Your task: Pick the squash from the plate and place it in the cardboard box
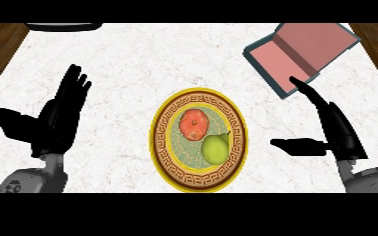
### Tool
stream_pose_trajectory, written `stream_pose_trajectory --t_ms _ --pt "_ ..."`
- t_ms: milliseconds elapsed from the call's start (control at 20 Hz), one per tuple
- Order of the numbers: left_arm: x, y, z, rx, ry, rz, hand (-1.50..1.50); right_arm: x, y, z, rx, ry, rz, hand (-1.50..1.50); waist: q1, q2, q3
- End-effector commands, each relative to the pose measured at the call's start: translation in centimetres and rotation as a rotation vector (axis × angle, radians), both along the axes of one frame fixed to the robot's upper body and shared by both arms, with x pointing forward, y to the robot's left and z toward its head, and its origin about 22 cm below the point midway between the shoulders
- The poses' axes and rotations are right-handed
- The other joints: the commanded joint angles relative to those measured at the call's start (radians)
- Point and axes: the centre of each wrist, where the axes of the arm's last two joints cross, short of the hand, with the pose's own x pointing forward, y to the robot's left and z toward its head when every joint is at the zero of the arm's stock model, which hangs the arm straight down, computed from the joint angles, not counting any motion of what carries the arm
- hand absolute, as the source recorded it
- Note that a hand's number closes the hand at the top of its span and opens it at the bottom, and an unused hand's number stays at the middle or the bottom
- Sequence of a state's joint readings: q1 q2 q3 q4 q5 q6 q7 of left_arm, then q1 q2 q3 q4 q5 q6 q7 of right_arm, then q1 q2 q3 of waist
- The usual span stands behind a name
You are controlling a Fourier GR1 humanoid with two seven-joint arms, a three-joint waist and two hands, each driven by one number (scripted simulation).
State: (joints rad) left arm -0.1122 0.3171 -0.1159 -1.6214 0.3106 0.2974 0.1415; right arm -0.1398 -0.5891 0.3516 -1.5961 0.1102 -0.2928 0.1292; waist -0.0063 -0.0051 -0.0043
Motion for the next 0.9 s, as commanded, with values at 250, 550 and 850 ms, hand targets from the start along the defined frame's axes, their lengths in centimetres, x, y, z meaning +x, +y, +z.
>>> stream_pose_trajectory --t_ms 250,550,850 --pt "-0.3 -0.8 1.2 -0.008 -0.011 -0.022 0.0 0.2 5.2 7.9 -0.084 0.282 0.153 -1.5 0.011 0.003 0.003" --pt "-0.7 -0.1 0.8 -0.006 0.025 -0.01 0.0 0.1 7.8 9.5 -0.027 0.282 0.195 -1.5 0.008 0.004 0.004" --pt "-0.5 0.8 0.4 0.001 0.0 -0.003 0.0 -1.4 13.2 11.1 -0.06 0.297 0.145 -1.5 0.007 0.003 0.004"
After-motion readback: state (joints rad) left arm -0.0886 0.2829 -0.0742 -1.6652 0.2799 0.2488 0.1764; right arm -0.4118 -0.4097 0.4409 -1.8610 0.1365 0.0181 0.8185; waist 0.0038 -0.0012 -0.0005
